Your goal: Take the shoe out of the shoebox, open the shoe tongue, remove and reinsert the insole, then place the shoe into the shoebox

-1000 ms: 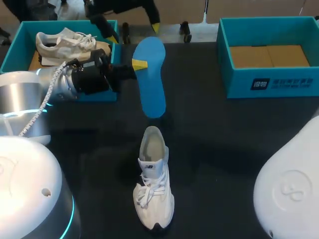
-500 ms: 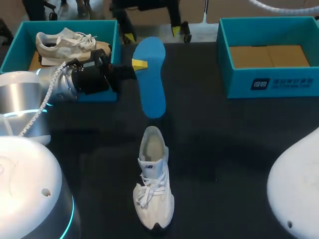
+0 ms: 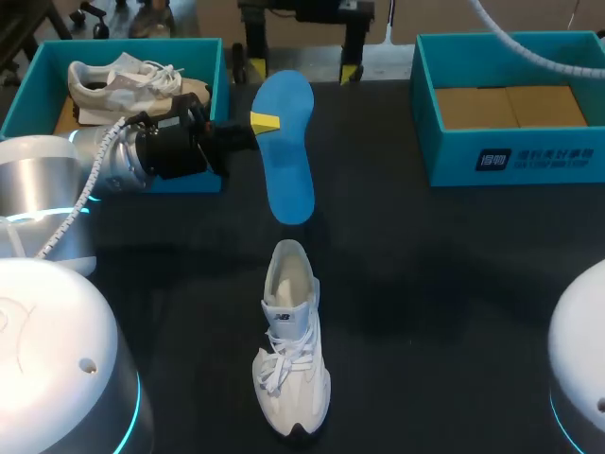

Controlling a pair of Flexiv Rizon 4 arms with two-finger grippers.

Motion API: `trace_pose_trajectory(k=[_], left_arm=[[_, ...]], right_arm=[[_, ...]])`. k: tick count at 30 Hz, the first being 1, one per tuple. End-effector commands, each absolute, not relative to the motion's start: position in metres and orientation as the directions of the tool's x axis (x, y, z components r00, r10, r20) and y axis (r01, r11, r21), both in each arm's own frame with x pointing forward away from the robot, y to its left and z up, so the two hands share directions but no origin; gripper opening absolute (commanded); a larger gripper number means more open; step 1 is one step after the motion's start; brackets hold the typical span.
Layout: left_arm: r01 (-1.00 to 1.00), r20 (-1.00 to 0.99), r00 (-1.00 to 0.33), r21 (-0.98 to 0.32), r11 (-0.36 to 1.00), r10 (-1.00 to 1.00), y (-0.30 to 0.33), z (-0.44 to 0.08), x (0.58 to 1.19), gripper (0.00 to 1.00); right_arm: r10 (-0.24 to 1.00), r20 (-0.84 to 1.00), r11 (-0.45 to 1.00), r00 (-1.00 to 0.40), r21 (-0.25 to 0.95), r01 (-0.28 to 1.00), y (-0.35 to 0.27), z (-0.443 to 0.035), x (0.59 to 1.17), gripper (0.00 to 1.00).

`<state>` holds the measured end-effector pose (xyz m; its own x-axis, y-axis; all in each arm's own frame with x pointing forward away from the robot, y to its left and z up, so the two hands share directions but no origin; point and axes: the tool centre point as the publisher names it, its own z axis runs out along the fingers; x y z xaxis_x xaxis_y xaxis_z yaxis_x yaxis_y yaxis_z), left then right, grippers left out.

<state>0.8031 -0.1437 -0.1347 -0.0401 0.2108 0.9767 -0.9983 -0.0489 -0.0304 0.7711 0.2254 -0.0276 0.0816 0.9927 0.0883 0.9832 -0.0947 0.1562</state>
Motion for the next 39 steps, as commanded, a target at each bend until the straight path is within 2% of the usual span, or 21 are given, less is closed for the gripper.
trace_pose_trajectory(k=[1,6,11,17,24,28,39], left_arm=[[-0.998,0.977,-0.041,-0.031,-0.048,0.211,-0.144,-0.135,0.803,0.00],[-0.998,0.977,-0.041,-0.031,-0.048,0.211,-0.144,-0.135,0.803,0.00],[-0.998,0.977,-0.041,-0.031,-0.048,0.211,-0.144,-0.135,0.803,0.00],[-0.998,0.977,-0.041,-0.031,-0.048,0.211,-0.144,-0.135,0.803,0.00],[-0.998,0.977,-0.041,-0.031,-0.048,0.211,-0.144,-0.135,0.803,0.00],[-0.998,0.977,-0.041,-0.031,-0.048,0.211,-0.144,-0.135,0.803,0.00],[-0.998,0.977,-0.041,-0.031,-0.048,0.211,-0.144,-0.135,0.803,0.00]], right_arm=[[0.866,0.499,-0.102,0.019,0.140,0.985,0.219,-0.032,0.771,1.00],[0.818,0.575,-0.093,0.015,0.107,0.990,0.225,-0.042,0.772,1.00],[0.682,0.732,-0.114,0.011,0.091,0.989,0.223,-0.066,0.771,1.00],[0.591,0.807,-0.129,0.011,0.081,0.988,0.220,-0.078,0.770,1.00],[0.486,0.874,-0.194,0.001,0.106,0.975,0.208,-0.085,0.774,1.00],[0.468,0.884,-0.218,0.007,0.107,0.970,0.200,-0.086,0.775,1.00],[0.357,0.934,-0.203,-0.015,0.093,0.975,0.187,-0.103,0.770,1.00]])
